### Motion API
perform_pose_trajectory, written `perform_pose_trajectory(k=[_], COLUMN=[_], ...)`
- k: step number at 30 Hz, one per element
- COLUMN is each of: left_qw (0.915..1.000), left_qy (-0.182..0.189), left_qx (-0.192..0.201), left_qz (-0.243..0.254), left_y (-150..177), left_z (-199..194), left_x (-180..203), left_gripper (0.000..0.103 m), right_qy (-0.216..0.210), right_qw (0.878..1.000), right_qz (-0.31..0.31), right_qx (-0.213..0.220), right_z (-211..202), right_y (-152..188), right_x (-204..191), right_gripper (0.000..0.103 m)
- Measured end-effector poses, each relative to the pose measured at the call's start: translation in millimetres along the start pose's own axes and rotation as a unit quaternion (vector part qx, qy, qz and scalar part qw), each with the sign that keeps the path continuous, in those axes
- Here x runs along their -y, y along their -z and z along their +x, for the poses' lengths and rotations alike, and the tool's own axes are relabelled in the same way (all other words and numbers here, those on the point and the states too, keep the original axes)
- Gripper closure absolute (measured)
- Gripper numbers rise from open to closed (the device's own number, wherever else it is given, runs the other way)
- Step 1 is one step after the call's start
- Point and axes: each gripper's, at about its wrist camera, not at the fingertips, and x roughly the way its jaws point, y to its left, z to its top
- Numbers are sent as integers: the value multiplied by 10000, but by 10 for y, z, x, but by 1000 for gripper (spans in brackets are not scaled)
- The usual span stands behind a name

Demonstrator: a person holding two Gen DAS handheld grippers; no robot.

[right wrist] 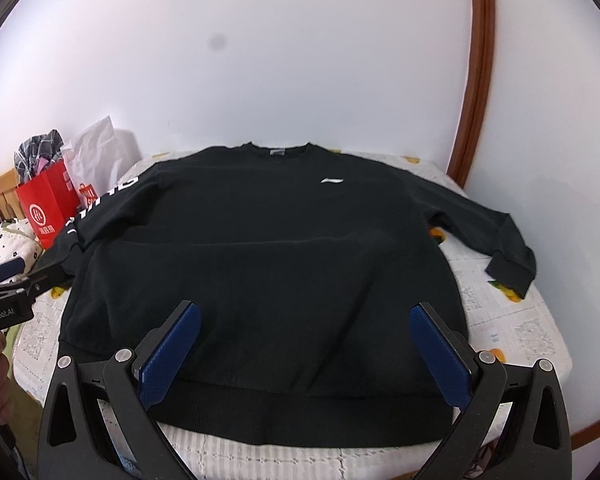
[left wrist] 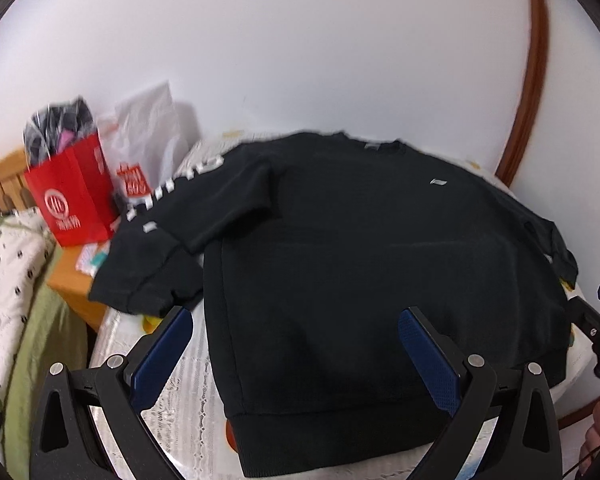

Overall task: Fold small clothes
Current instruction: 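Grasp the lettered sleeve cuff with the left gripper, then carry the lettered sleeve across the sweatshirt body with the left gripper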

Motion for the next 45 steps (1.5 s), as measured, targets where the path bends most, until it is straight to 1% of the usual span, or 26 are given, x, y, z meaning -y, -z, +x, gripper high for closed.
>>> perform_pose_trajectory(k=[2, 6, 9, 12, 15, 16, 18, 20, 24, 25, 29, 30, 31, 32, 33, 34, 36, 37, 39, 41, 45], left_qw=[9999, 9994, 9980, 9954, 9925, 9922, 9930, 9929, 9907, 9900, 9888, 9888, 9888, 9885, 9882, 9878, 9857, 9850, 9861, 9866, 9882], left_qy=[34, -28, -210, -343, -378, -383, -487, -752, -1045, -1129, -1259, -1283, -1299, -1335, -1360, -1383, -1504, -1540, -1472, -1494, -1435], left_qx=[-133, -185, -233, -336, -474, -501, -570, -581, -666, -678, -685, -661, -642, -630, -627, -649, -713, -716, -646, -394, -124], left_qz=[-50, -295, -557, -826, -1058, -1071, -918, -717, -566, -512, -414, -387, -366, -340, -326, -307, -277, -294, -412, -524, -529], left_y=[30, 52, 39, 58, 62, 61, 61, 58, 82, 77, 53, 44, 37, 25, 12, -4, -48, -65, -125, -211, -417], left_z=[125, 293, 406, 537, 685, 722, 819, 928, 1074, 1112, 1213, 1224, 1229, 1234, 1238, 1240, 1256, 1251, 1198, 1060, 856], left_x=[-77, -339, -608, -867, -1061, -1089, -1085, -1092, -1117, -1114, -1122, -1113, -1104, -1093, -1086, -1082, -1091, -1102, -1134, -1135, -1069], left_gripper=[1, 3, 4, 16, 17, 17, 17, 17, 17, 18, 23, 28, 38, 44, 61, 75, 88, 89, 91, 91, 91], right_qy=[-47, -64, -73, -136, -174, -190, -206, -207, -176, -167, -169, -164, -154, -146, -144, -144, -151, -163, -182, -175, -194], right_qw=[9999, 9995, 9988, 9981, 9973, 9970, 9964, 9957, 9947, 9944, 9932, 9930, 9928, 9926, 9925, 9924, 9924, 9926, 9931, 9936, 9945], right_qz=[28, -28, -96, -118, -173, -185, -220, -264, -317, -305, -262, -272, -284, -288, -284, -275, -249, -237, -225, -216, -133], right_qx=[-96, -324, -475, -597, -695, -724, -794, -862, -963, -996, -1117, -1135, -1151, -1167, -1178, -1193, -1199, -1183, -1140, -1096, -1020], right_z=[129, 383, 582, 750, 910, 946, 1035, 1111, 1246, 1281, 1371, 1388, 1403, 1414, 1417, 1425, 1426, 1418, 1391, 1358, 1283], right_y=[0, -6, -22, -37, -60, -63, -67, -67, -70, -72, -64, -63, -57, -52, -51, -53, -64, -75, -102, -129, -176], right_x=[-20, -109, -196, -276, -355, -367, -404, -430, -445, -445, -442, -444, -442, -438, -436, -429, -409, -392, -364, -326, -227], right_gripper=[0, 1, 1, 1, 1, 0, 1, 1, 1, 1, 1, 1, 1, 1, 1, 1, 1, 1, 1, 1, 1])
